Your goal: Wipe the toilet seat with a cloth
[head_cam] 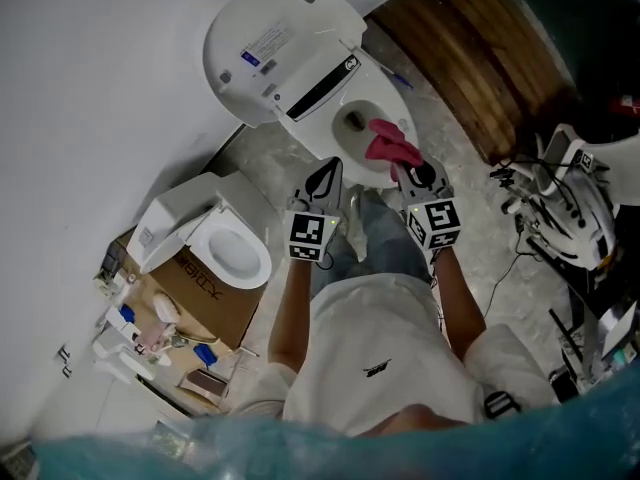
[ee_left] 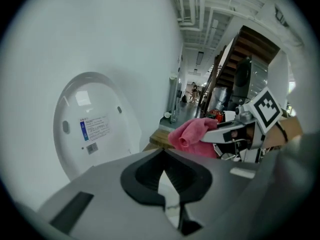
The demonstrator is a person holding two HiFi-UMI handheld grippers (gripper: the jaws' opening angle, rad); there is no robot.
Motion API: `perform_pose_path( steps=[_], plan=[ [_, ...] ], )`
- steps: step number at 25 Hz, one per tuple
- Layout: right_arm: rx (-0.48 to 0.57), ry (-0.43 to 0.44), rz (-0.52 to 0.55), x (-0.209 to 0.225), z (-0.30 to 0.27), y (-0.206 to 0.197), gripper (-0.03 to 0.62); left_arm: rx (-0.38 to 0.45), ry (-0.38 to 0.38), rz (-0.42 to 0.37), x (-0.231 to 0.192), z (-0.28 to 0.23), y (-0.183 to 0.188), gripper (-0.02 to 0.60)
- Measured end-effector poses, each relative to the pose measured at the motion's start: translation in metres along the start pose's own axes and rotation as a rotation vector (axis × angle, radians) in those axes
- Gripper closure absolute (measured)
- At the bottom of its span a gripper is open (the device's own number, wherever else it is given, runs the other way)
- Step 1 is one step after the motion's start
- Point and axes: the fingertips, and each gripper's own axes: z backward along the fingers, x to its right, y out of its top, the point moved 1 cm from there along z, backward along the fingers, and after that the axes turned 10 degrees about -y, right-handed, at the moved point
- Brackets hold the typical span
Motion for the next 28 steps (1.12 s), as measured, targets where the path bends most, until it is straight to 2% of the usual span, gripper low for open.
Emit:
perform_pose_path(
  steps=[8, 16, 20, 28],
  plan=[
    [-0.060, 0.002, -0.026, 0.009, -0.058, -0.039, 0.540, -0.028, 0.009, 0.049, -0.027, -0.034, -0.040, 0.575],
    [-0.096, 0.008, 0.055, 0.015, -0.113, -0.079, 0.540, -0.066, -0.022, 0.061, -0.057, -0.066, -0.084, 0.575],
    [-0.110, -0.025, 0.071, 0.021, -0.139, -0.100, 0.540, -0.078, -0.038, 0.072, -0.074, -0.081, -0.108, 0.575],
    [-0.151, -0.090, 0.029, 0.021, -0.189, -0.143, 0.540, -0.120, -0.106, 0.067, -0.098, -0.102, -0.154, 0.575]
  ],
)
